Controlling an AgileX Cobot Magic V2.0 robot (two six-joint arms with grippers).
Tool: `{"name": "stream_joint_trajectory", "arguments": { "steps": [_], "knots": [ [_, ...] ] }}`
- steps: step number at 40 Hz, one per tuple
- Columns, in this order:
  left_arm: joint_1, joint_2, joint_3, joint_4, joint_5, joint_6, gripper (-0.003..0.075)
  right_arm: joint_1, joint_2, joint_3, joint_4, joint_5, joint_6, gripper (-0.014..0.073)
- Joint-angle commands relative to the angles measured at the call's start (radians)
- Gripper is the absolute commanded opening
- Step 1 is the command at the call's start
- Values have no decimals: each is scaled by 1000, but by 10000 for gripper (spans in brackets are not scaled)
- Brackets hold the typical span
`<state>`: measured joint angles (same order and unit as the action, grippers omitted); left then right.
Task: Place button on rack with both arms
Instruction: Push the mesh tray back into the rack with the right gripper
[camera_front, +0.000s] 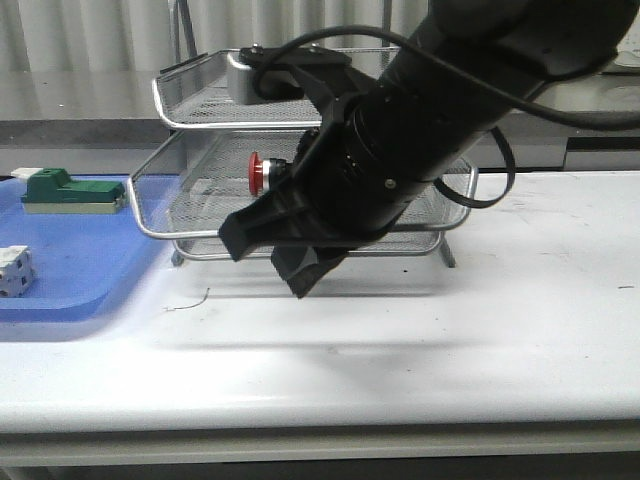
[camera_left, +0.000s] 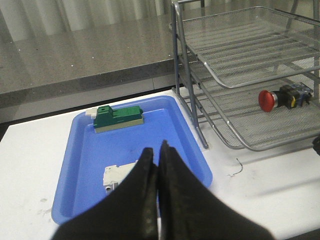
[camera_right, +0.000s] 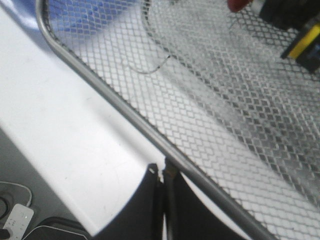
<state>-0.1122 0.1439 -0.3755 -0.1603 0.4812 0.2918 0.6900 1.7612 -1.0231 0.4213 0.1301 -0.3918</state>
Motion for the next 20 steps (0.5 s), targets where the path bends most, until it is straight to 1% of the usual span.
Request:
{"name": "stream_joint_trajectory", "arguments": {
  "steps": [1,20],
  "knots": [
    [1,14,-26,-14,-86,-11,-19,-20,-11,-73,-8,-63,-12,-60],
    [1,14,-26,-14,-86,-11,-19,-99,110,-247,-16,-39,-12,-60]
  ]
}}
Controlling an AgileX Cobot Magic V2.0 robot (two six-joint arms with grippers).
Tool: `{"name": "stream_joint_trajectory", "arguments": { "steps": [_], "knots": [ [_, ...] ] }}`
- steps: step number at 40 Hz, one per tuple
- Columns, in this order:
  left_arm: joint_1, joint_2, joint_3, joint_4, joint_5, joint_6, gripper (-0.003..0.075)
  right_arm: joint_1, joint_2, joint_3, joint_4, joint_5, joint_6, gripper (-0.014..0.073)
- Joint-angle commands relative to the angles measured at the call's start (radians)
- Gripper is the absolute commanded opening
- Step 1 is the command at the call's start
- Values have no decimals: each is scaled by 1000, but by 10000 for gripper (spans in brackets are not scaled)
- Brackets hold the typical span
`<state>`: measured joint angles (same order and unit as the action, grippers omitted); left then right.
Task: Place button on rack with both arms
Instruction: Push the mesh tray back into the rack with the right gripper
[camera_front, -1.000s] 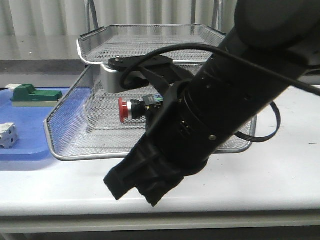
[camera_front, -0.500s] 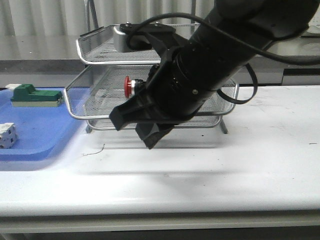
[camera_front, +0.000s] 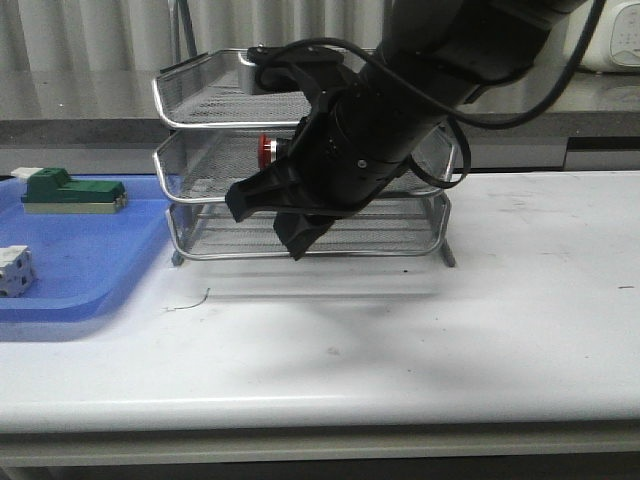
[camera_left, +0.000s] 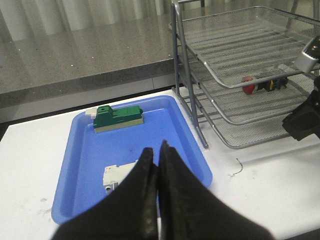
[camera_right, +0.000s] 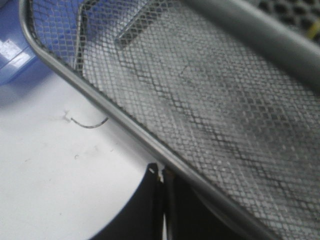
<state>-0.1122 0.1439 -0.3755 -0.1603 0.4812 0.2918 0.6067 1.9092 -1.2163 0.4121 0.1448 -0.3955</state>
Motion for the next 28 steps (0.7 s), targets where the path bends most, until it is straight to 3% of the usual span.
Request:
{"name": "stream_joint_trajectory", "arguments": {
  "steps": [1,10,21,28],
  "knots": [
    [1,14,-26,-14,-86,-11,-19,-18,-34,-60,-7,-50,-8,-60],
    [1,14,-26,-14,-86,-11,-19,-15,-40,-76,-8,9,-8,-60],
    [1,14,-26,-14,-86,-11,-19,-2,-177,-76,3,327,-8,-60],
    [1,14,-26,-14,-86,-11,-19,-45,-295,-76,10,454,-4,-60]
  ]
}}
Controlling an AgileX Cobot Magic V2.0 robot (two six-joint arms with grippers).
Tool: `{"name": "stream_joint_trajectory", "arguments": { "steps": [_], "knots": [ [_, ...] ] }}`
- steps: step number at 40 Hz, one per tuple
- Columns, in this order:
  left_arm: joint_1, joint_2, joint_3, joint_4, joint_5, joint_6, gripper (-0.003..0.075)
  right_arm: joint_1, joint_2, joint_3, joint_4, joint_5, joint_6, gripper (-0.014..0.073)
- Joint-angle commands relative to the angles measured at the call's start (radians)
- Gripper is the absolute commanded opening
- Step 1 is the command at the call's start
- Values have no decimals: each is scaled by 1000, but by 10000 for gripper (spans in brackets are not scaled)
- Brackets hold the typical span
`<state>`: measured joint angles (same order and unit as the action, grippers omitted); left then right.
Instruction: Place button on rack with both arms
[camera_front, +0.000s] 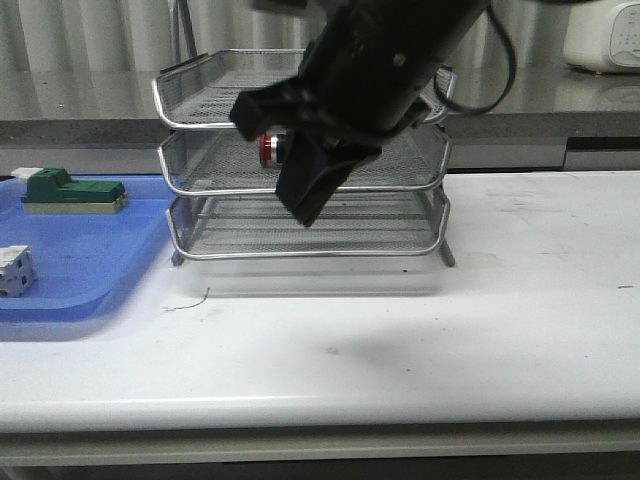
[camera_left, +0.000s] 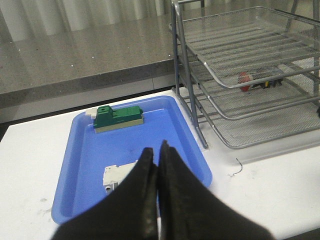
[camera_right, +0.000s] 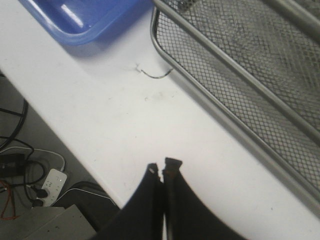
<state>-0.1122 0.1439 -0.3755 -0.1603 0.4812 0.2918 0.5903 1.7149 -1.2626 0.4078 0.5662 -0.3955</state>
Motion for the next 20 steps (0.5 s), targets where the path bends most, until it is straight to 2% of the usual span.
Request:
{"name": "stream_joint_trajectory", "arguments": {
  "steps": [1,12,20],
  "knots": [
    [1,14,-26,-14,-86,-11,-19,-37,-113,-29,15,42,-4,-60],
    [1,14,-26,-14,-86,-11,-19,-240,-226,-26,14,140,-4,-60],
    [1,14,-26,-14,-86,-11,-19,-403,-317,58,11,127,-4,-60]
  ]
}}
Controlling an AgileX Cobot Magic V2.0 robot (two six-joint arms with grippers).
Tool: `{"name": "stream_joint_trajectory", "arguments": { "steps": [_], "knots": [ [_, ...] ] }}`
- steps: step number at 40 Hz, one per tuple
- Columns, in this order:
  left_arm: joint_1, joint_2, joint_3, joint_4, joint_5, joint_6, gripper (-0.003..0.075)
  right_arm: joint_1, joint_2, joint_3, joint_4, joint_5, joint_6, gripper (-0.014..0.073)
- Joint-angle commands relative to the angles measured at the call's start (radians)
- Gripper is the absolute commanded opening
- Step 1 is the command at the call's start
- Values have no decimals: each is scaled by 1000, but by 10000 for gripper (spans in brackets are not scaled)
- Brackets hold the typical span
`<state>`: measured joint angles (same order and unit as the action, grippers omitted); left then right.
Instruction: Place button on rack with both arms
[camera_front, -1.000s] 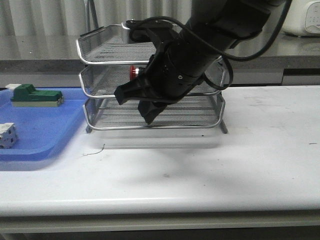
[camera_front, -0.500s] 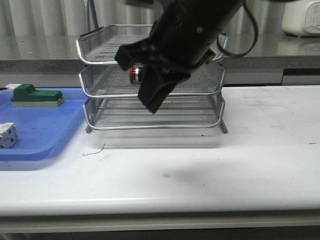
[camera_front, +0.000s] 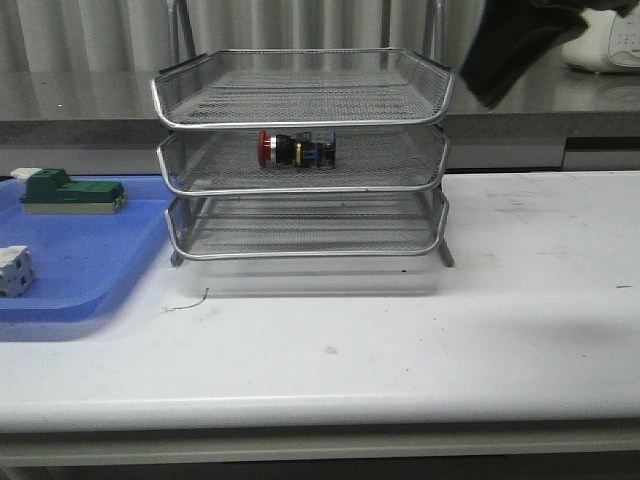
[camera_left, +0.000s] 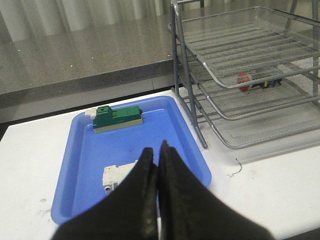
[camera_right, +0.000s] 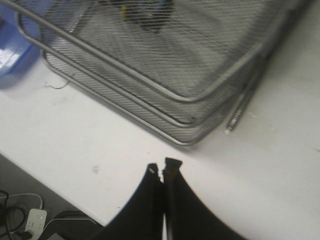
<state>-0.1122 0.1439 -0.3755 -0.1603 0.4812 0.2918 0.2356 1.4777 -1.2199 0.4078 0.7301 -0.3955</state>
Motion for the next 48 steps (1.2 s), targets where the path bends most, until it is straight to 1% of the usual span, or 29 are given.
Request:
{"name": "stream_joint_trajectory", "arguments": {
  "steps": [1,7,10,18,26,32,39,44,48],
  "knots": [
    [1,14,-26,-14,-86,-11,-19,-65,-98,38,9,-46,-4,-60],
    [1,14,-26,-14,-86,-11,-19,-118,-222,184,-16,-132,-4,-60],
    [1,14,-26,-14,-86,-11,-19,-119,-288,254,-35,-175,-4,-60],
    [1,14,-26,-14,-86,-11,-19,-119,-498,438,-35,-278,-4,-60],
    [1,14,-26,-14,-86,-11,-19,-119,-745,602,-33,-374,-4,-60],
    [1,14,-26,-14,-86,-11,-19,-119,-919,700,-33,-388,-4,-60],
    [1,14,-26,-14,-86,-11,-19,-119,-1070,776,-33,-381,-4,-60],
    [1,14,-26,-14,-86,-11,-19,-119,-1136,806,-33,-383,-4,-60],
    [1,14,-26,-14,-86,-11,-19,-119,-1149,812,-33,-384,-4,-60]
  ]
}}
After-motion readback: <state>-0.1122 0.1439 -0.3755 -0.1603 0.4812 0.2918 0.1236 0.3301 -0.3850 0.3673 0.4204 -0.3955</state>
